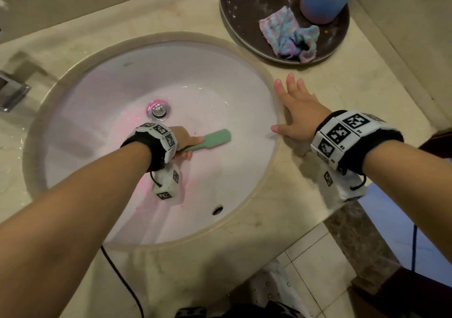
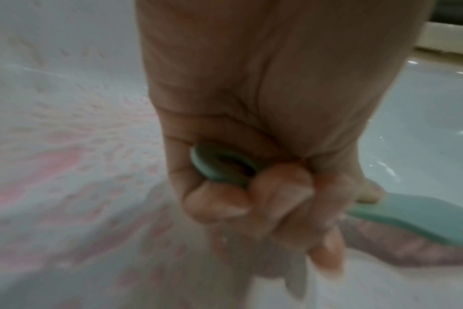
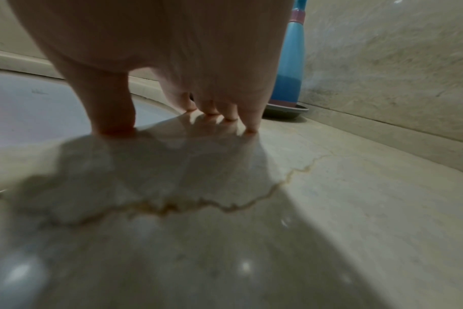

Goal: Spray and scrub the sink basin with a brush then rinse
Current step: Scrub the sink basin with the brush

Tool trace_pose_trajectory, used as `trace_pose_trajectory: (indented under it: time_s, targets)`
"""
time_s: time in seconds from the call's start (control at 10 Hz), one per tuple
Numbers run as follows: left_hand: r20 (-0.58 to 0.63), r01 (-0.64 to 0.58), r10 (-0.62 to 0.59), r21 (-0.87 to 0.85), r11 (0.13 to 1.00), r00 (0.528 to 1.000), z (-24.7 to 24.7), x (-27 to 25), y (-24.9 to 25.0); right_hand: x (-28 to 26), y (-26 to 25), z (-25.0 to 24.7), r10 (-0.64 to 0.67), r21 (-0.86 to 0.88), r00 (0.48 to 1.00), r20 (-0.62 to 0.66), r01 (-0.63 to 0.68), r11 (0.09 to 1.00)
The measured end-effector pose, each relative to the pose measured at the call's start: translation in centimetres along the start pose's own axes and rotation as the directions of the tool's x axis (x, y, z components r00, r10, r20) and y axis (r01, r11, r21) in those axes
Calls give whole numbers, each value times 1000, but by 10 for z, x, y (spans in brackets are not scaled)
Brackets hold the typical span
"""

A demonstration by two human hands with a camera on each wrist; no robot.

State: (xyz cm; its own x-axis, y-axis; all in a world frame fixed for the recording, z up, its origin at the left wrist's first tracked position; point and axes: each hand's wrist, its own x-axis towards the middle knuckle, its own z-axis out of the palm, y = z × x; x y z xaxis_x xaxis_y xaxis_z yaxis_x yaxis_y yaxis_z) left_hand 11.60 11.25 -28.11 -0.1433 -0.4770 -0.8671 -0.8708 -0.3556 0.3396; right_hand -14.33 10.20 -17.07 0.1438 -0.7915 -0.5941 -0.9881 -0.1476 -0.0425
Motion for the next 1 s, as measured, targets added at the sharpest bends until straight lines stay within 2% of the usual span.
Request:
trace_pose_trajectory:
  time_s: [0.1, 0.2, 0.3, 0.4, 0.5, 0.6, 0.7, 0.8, 0.9, 1.0]
  targets:
    - [-191, 32, -48, -89, 996, 980, -13, 5, 3, 0, 0, 0, -4, 7, 1000, -2, 4, 1000]
    - [-162, 101, -139, -221, 970, 977, -22, 2, 4, 1, 1, 1, -2, 3, 1000, -3, 2, 1000]
    - [-173, 78, -142, -332, 940, 975, -24, -5, 3, 1, 1, 0, -2, -1, 1000, -3, 2, 1000]
    - [-235, 66, -167, -385, 920, 958, -29, -10, -9, 1, 1, 0, -2, -1, 1000, -6, 2, 1000]
    - [-163, 120, -203, -413, 903, 966, -28, -15, -27, 1, 0, 0, -1, -3, 1000, -10, 1, 1000]
    - [-136, 137, -171, -229, 964, 976, -22, -13, -42, 1, 0, 0, -1, -1, 1000, -6, 1, 1000]
    - [-95, 123, -132, -92, 988, 987, -16, -13, -51, 2, 0, 1, 0, -5, 1000, -8, 0, 1000]
    - [-24, 115, -117, -72, 991, 993, -5, -13, -47, 2, 0, 1, 2, -7, 1000, -13, -2, 1000]
    - [-14, 68, -68, -14, 998, 998, 8, -15, -30, 2, 0, 1, 2, -2, 1000, -13, -2, 1000]
    - [-100, 25, -23, 23, 999, 995, 13, -12, -8, 2, -1, 1, 4, -4, 1000, -11, -4, 1000]
